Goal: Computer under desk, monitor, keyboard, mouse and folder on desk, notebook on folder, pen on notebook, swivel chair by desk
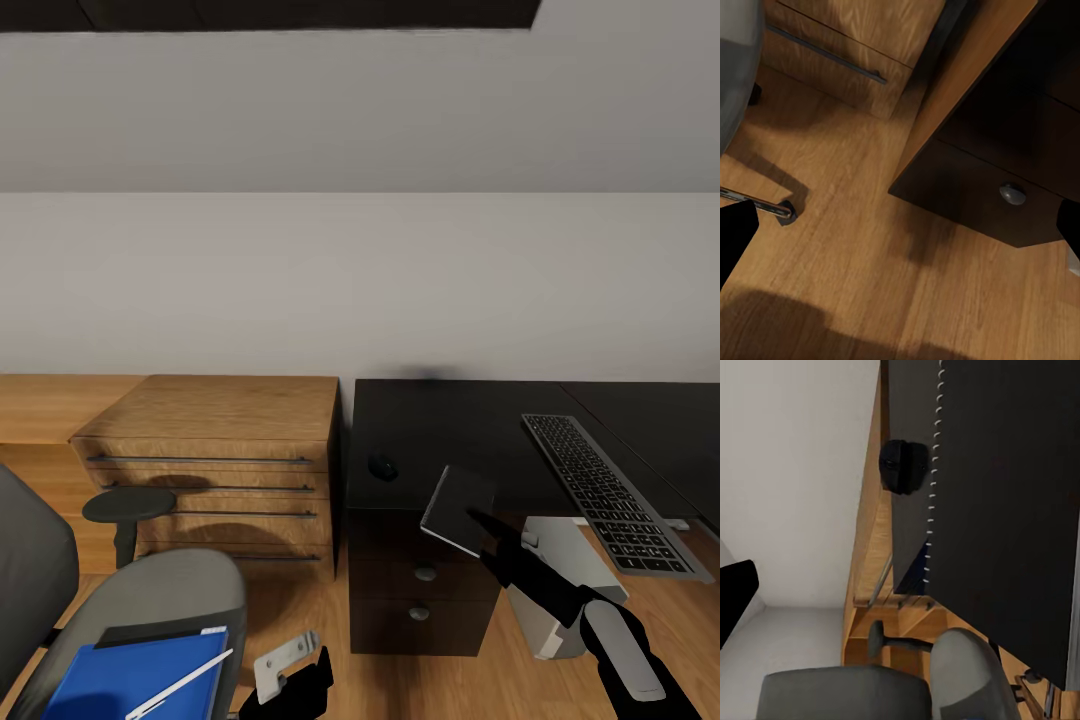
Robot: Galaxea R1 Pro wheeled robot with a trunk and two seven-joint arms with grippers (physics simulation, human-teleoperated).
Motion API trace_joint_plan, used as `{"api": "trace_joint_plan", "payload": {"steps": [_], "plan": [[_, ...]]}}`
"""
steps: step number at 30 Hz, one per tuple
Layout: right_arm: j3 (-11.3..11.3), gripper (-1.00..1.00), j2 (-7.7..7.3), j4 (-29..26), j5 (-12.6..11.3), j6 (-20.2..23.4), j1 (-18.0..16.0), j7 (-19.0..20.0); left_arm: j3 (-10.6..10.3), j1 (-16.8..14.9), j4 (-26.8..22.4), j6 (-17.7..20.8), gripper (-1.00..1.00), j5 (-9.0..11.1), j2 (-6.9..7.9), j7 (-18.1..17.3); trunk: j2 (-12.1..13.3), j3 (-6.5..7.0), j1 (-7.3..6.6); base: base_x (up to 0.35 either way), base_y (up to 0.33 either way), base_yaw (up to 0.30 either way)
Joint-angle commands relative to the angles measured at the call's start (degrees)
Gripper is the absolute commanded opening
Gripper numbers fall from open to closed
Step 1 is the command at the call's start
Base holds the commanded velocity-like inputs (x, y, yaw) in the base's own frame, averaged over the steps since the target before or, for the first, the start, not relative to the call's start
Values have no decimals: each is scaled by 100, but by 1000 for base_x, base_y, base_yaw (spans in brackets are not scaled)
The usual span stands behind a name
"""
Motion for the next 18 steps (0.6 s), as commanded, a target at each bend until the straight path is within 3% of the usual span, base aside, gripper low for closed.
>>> {"api": "trace_joint_plan", "payload": {"steps": [1, 5, 18], "plan": [[-11, 100, 1, 1, -5, 34, -3, 11, -1, -1, -9, 34, 100, 11, 0, 27, -3, -4, 0, 0, 0, 0], [-11, 100, 1, 1, -5, 29, -3, 11, -2, -1, 11, 34, 100, 4, 0, 27, -3, -4, 0, -135, 0, 0], [-11, 100, 1, 1, -5, 20, -3, 11, -1, -1, 39, 34, 100, 3, 0, 27, -3, -4, 0, -280, 0, 0]]}}
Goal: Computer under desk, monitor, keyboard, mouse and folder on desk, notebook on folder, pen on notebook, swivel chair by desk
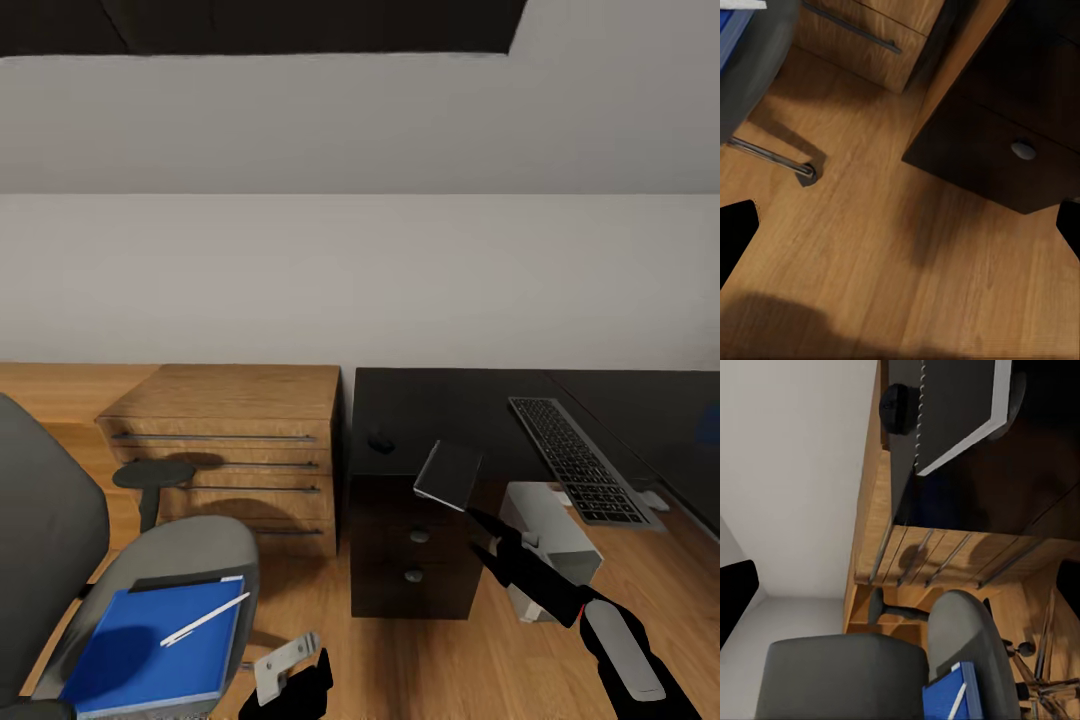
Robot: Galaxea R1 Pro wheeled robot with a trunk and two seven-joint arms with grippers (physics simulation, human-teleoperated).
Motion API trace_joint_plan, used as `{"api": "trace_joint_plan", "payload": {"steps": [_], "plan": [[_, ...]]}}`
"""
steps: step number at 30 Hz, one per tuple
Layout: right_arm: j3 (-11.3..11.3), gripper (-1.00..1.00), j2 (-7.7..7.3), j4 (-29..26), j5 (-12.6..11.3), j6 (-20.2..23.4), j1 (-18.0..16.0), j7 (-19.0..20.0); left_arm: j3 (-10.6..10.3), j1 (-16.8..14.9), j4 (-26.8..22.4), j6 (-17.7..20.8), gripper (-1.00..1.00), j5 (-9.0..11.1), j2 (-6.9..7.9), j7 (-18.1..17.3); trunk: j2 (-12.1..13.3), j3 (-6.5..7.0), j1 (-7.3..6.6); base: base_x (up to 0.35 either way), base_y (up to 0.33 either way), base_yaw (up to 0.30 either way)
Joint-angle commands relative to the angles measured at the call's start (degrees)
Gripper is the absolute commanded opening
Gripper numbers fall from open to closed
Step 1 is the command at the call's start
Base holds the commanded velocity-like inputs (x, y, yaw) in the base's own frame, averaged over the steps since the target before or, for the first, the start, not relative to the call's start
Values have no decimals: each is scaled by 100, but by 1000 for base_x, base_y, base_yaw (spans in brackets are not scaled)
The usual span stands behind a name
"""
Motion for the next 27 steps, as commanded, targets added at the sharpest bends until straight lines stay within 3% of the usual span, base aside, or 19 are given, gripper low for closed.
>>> {"api": "trace_joint_plan", "payload": {"steps": [1, 16, 20, 24, 27], "plan": [[-11, 100, 1, 1, -5, 35, -3, 10, -1, -1, -8, 34, 100, 12, 0, 27, -3, -4, -2, -141, 0, 0], [-9, 100, 1, 18, 20, -44, -3, -11, -1, 1, 41, 39, 100, 8, 0, 25, -3, -4, -2, -29, 0, 0], [30, 100, 4, 224, 120, -586, -3, -255, -1, -1, 42, 65, 100, 6, 0, 20, 78, 32, -46, -1, 0, 0], [93, 100, 13, 480, 426, -1305, -3, -630, -15, -2, 42, 86, 100, -1, -6, 14, 238, 103, -134, 0, 0, 0], [226, 100, 16, 675, 943, -1893, -3, -892, -18, 0, 38, 138, 100, -9, -4, 11, 358, 157, -200, 0, 0, 0]]}}
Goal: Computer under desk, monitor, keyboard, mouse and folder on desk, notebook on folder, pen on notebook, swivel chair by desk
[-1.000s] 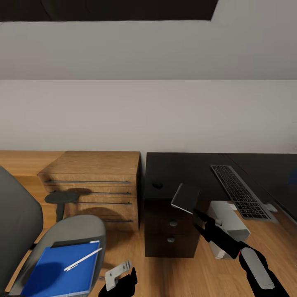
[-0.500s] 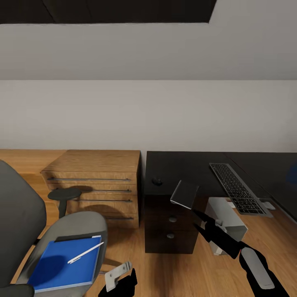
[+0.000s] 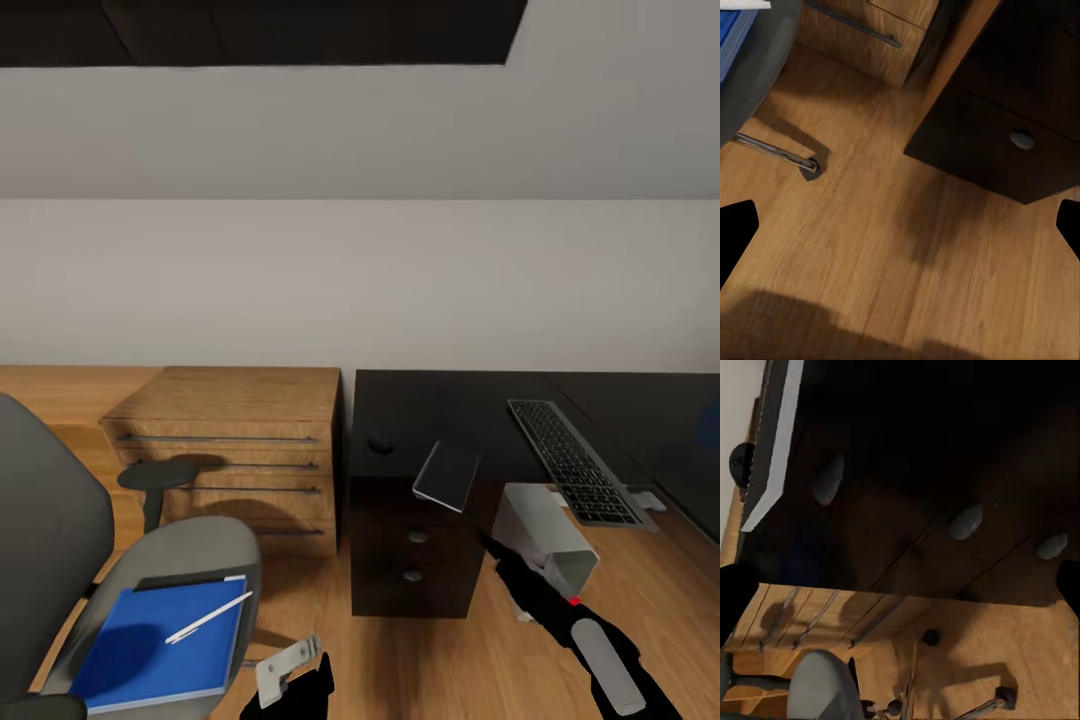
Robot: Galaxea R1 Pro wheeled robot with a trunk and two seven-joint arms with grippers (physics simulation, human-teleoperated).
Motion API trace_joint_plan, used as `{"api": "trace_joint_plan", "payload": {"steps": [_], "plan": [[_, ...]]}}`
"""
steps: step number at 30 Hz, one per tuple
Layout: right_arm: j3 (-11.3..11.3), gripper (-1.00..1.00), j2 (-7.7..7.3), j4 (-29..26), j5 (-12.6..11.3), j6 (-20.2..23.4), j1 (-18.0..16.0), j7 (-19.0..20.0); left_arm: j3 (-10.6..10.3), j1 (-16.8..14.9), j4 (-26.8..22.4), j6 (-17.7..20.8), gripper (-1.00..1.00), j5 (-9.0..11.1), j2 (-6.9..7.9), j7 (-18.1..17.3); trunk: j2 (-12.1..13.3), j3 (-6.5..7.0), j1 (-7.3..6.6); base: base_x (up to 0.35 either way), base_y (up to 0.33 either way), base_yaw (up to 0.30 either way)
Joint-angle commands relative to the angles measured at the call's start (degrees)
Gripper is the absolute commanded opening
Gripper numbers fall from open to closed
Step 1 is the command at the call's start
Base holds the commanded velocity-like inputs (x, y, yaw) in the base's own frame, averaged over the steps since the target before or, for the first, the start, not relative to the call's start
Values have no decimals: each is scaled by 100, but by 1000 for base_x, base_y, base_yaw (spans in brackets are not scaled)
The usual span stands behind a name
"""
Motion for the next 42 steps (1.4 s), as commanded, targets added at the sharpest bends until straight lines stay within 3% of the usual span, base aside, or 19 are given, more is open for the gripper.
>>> {"api": "trace_joint_plan", "payload": {"steps": [1, 2, 4, 6, 9, 10, 15, 16, 19, 25, 32, 37, 42], "plan": [[104, 100, 3, 222, 498, -444, -3, -76, -3, -2, -8, 85, 100, 16, 0, 26, 39, 14, -23, 0, 0, 0], [206, 100, 6, 481, 1045, -951, -3, -125, -5, -2, -1, 132, 100, 18, -4, 26, 79, 32, -45, 0, 0, 0], [270, 100, 15, 770, 1484, -1378, -3, -154, -9, -2, 10, 164, 100, 19, -5, 26, 159, 68, -89, 0, 0, 0], [343, 100, 43, 1443, 2074, -2023, -3, -176, -26, -3, 42, 198, 100, 21, -10, 25, 239, 104, -133, 0, 0, 0], [376, 100, 55, 1935, 2338, -2407, -3, -183, -72, -3, 62, 209, 100, 18, -9, 27, 360, 158, -198, 0, 0, 0], [388, 100, 100, 2463, 2530, -2846, -3, -136, -203, -3, 80, 225, 100, 25, -6, 33, 400, 176, -220, 0, 0, 0], [386, 100, 197, 3062, 2634, -3399, -3, 152, -423, -3, 240, 355, 100, 42, 1, 40, 600, 266, -330, 0, 0, 0], [387, 100, 233, 3490, 2659, -3856, -3, 367, -489, -3, 502, 407, 100, 46, 3, 42, 640, 283, -352, 0, 0, 0], [395, 100, 249, 3718, 2678, -4170, -3, 438, -514, -3, 823, 407, 100, 33, 4, 47, 761, 337, -418, 0, 0, 0], [387, 100, 278, 3860, 2685, -4471, -3, 485, -526, -1, 1350, 354, 100, 24, 36, 35, 1001, 445, -550, 0, 0, 0], [384, 100, 269, 3878, 2695, -4537, -3, 503, -499, -2, 1773, 14, 100, 33, 188, 15, 1282, 571, -704, 0, 0, 0], [383, 100, 270, 3888, 2693, -4563, -3, 505, -488, -1, 1953, -23, 100, 37, 207, 3, 1483, 661, -813, 0, 0, 0], [385, 100, 266, 4070, 2686, -5002, -3, 494, -500, -3, 2311, -33, 100, 38, 185, -3, 1683, 750, -923, 0, 0, 1]]}}
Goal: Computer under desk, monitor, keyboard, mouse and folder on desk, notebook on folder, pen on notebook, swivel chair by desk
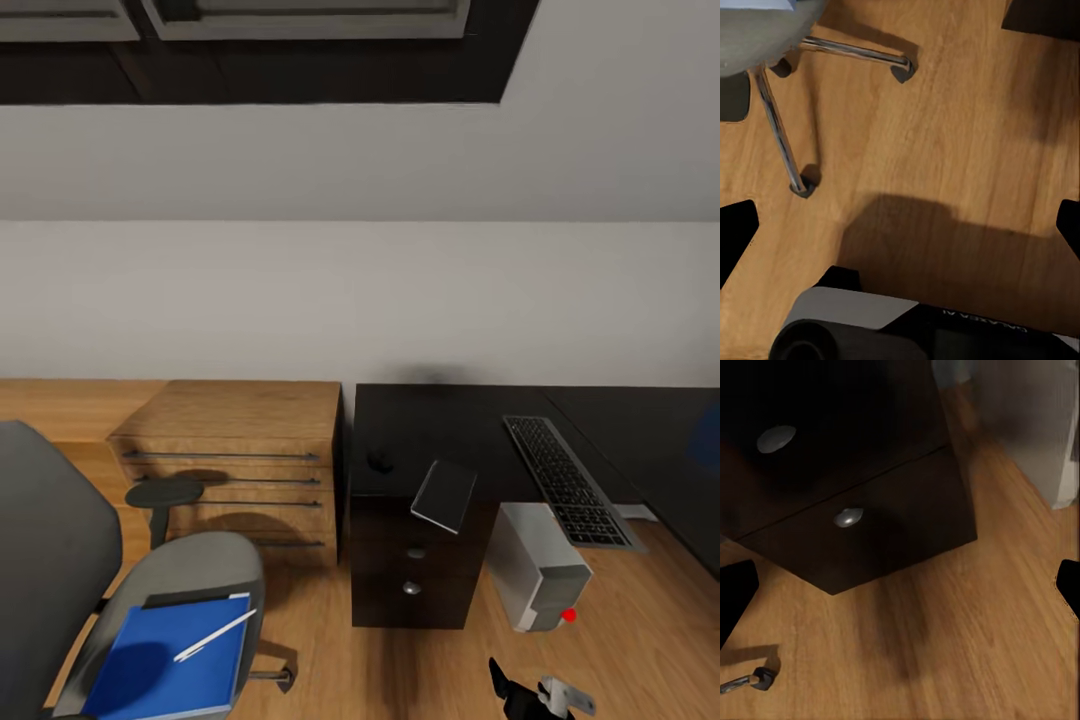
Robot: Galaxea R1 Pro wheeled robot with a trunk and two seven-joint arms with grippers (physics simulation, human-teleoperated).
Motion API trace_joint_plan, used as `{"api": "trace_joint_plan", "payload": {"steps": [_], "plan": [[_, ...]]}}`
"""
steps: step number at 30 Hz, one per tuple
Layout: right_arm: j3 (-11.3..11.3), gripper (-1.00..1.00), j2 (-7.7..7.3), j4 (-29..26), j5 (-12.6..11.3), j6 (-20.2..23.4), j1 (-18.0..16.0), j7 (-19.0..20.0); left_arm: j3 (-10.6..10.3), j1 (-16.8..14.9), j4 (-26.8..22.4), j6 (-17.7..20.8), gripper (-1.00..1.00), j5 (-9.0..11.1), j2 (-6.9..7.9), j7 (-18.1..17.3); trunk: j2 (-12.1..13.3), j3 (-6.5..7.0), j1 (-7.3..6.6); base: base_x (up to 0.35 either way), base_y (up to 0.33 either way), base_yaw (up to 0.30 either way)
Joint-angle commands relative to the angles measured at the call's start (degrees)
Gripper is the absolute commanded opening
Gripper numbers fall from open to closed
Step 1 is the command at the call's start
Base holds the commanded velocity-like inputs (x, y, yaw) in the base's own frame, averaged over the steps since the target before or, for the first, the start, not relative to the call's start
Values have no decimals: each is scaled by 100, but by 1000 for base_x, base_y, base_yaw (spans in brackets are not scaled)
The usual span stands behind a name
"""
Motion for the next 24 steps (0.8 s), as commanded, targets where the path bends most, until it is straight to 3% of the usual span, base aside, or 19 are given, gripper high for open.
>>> {"api": "trace_joint_plan", "payload": {"steps": [1, 13, 24], "plan": [[-37, 100, 10, 19, -24, -23, -4, 49, -15, -3, 88, 35, 100, 9, -6, 30, 38, 14, -22, 0, 0, 44], [-41, 100, 107, 96, -22, -411, -4, -61, -17, -1, 323, -7, 100, 5, -33, 25, 520, 203, -286, -10, -9, 186], [-39, 100, 112, 117, -21, -471, -4, -78, -14, -3, 489, -287, 100, -3, -99, 25, 961, 335, -528, -195, -179, 206]]}}
